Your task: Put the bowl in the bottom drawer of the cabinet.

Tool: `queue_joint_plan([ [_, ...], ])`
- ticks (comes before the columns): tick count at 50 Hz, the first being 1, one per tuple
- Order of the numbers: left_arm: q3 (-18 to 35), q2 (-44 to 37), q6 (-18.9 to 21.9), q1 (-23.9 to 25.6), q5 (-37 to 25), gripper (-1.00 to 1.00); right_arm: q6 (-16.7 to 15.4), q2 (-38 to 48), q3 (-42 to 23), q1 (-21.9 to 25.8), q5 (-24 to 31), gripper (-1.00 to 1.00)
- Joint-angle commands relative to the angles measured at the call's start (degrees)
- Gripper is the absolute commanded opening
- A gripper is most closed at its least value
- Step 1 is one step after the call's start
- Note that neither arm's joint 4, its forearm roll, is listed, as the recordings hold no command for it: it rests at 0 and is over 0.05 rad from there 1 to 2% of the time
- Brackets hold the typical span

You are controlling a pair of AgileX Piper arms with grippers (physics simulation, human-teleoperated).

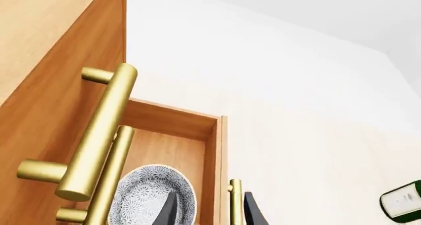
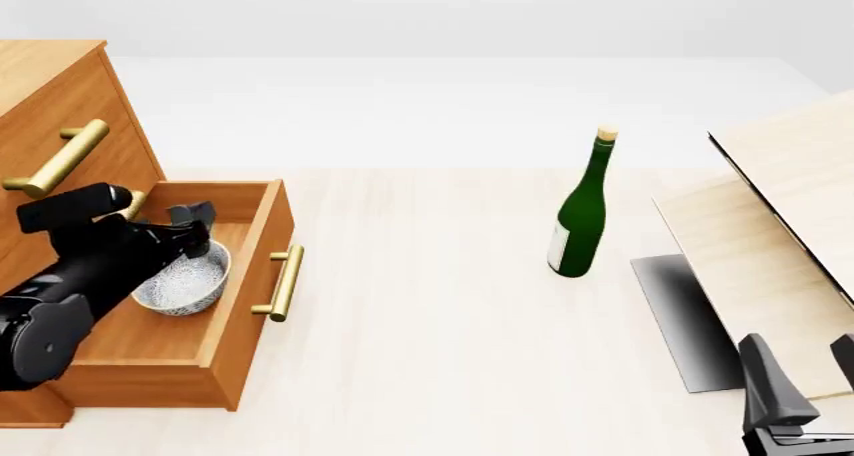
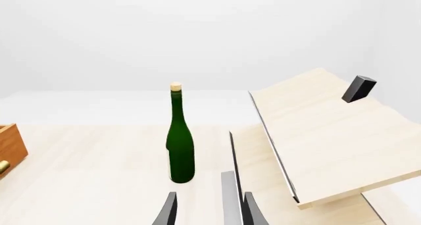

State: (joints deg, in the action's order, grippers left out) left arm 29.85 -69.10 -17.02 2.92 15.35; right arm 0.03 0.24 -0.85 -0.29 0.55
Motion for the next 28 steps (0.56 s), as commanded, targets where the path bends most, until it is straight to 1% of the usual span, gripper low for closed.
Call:
queue_joint_plan([
  [1, -1.0, 3.4, -3.3, 2.8, 0.6, 1.0, 0.0, 0.0, 0.0, 0.0, 0.0, 1.0],
  [9, 0.1, 5.8, -4.1, 4.7, -0.9, 1.0, 0.0, 0.0, 0.0, 0.0, 0.0, 1.0],
  [14, 1.1, 6.6, -5.1, 6.7, -0.6, 1.0, 0.0, 0.0, 0.0, 0.0, 0.0, 1.0],
  [15, 1.5, 6.9, -5.6, 7.8, -0.1, 1.0, 0.0, 0.0, 0.0, 0.0, 0.0, 1.0],
  [22, 2.6, 9.7, -7.5, 10.2, 1.2, 1.0, 0.0, 0.0, 0.0, 0.0, 0.0, 1.0],
  [24, 1.0, 10.1, -7.9, 10.9, 4.8, 1.0, 0.0, 0.0, 0.0, 0.0, 0.0, 1.0],
  [26, 2.6, 12.1, -8.4, 11.9, 5.2, 1.0, 0.0, 0.0, 0.0, 0.0, 0.0, 1.0],
  [27, 1.2, 13.3, -9.4, 11.7, 8.1, 1.0, 0.0, 0.0, 0.0, 0.0, 0.0, 1.0],
  [28, 0.9, 14.2, -10.7, 11.1, 9.5, 1.0, 0.0, 0.0, 0.0, 0.0, 0.0, 1.0],
])
